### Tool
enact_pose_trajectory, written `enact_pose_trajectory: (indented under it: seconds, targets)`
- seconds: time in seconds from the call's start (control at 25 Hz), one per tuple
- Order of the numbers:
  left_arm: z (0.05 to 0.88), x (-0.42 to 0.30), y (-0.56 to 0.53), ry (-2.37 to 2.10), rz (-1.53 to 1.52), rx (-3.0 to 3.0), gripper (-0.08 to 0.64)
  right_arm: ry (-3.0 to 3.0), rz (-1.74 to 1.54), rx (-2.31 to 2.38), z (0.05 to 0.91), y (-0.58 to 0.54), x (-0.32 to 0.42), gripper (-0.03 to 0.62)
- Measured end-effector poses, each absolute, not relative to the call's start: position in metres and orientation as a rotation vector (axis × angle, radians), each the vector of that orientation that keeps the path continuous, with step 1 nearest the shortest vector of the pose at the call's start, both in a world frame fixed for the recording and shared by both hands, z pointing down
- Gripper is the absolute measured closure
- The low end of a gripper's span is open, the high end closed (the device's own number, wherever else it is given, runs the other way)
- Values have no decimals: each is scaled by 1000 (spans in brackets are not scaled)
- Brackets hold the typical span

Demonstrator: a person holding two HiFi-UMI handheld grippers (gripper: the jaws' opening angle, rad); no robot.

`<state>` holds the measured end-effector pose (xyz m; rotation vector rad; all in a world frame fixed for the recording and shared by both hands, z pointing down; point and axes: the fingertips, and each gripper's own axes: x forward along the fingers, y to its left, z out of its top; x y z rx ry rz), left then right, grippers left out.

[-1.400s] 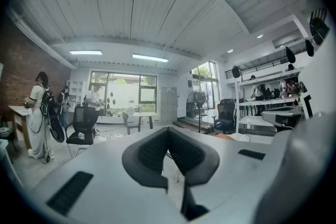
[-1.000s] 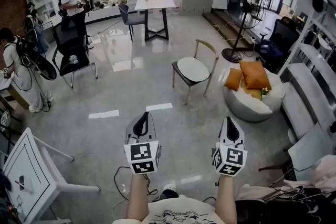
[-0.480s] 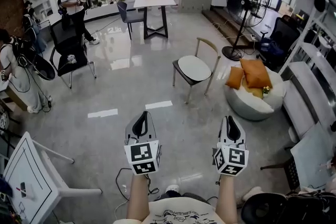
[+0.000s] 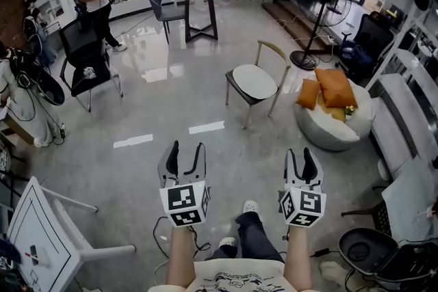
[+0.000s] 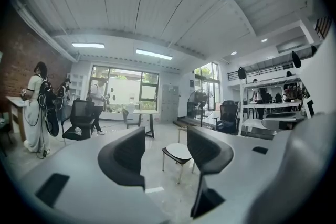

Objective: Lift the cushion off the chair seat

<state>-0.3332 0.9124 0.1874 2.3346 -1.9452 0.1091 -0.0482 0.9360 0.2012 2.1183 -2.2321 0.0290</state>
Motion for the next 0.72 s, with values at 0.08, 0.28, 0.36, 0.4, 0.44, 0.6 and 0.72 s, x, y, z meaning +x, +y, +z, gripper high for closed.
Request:
enact_pose_trajectory:
  seconds: [0.08, 0.28, 0.36, 0.4, 0.44, 0.6, 0.72]
  targets:
    - [191, -328, 897, -1938, 116, 2329, 311, -2232, 25, 2106, 203, 919, -45, 387]
    - [196, -315, 848, -1947, 126, 2320, 311, -2253, 22, 2084, 207, 864, -35, 379]
    - [196, -311, 823, -1961, 116, 2307, 311, -2263, 24, 2070, 208, 836, -30, 378]
    - [196, -309, 808, -1971, 110, 2298, 311, -2267, 26, 2064, 208, 820, -27, 377]
    - [195, -306, 793, -1981, 105, 2289, 311, -2273, 27, 2058, 207, 802, -24, 376]
    - [185, -285, 730, -2012, 93, 2267, 311, -2306, 9, 2025, 196, 732, -4, 364]
    - [174, -265, 679, -2030, 81, 2262, 311, -2323, -7, 2014, 184, 676, 16, 364]
